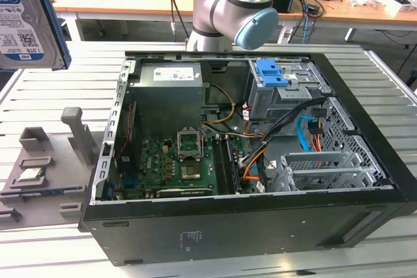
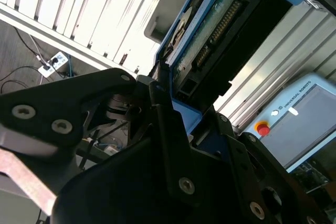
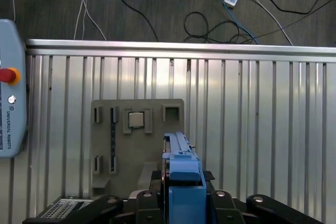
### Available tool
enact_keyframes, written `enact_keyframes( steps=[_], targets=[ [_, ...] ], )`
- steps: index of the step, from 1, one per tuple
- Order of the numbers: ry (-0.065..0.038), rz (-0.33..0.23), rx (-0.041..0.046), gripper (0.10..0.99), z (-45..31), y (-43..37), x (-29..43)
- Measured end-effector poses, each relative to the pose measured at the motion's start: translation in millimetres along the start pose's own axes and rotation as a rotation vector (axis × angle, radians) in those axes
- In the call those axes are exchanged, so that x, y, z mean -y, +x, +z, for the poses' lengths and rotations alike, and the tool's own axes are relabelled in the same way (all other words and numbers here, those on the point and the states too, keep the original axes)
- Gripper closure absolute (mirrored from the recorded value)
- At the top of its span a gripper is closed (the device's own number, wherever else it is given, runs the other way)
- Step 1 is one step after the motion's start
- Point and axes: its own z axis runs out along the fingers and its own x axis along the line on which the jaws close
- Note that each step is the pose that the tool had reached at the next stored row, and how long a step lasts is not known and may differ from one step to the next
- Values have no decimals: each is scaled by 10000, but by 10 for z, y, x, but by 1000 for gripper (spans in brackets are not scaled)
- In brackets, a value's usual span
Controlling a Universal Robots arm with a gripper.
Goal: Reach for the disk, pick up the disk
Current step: 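Pick up the disk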
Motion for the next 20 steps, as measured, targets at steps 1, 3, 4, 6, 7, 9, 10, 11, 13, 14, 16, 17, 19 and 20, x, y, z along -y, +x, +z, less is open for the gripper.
enact_keyframes(
  steps=[1, 3, 4, 6, 7, 9, 10, 11, 13, 14, 16, 17, 19, 20],
  targets=[
    [-1, -1, -1, 722, -1, 1, 19],
    [-1, 0, -1, 722, -3, 2, 69],
    [-1, 0, -1, 722, -5, 3, 108],
    [-1, -1, 0, 722, -9, 5, 193],
    [0, 0, -1, 722, -10, 6, 229],
    [-2, 0, -1, 722, -13, 7, 267],
    [-1, 0, 0, 722, -14, 7, 297],
    [-1, 0, -1, 722, -15, 8, 324],
    [0, 0, 0, 722, -17, 10, 395],
    [0, -1, 0, 722, -19, 11, 428],
    [-2, 0, -1, 722, -24, 13, 522],
    [-1, 0, -1, 722, -25, 14, 554],
    [0, 0, 0, 722, -27, 15, 610],
    [-1, 0, 0, 722, -28, 16, 632]
  ],
)
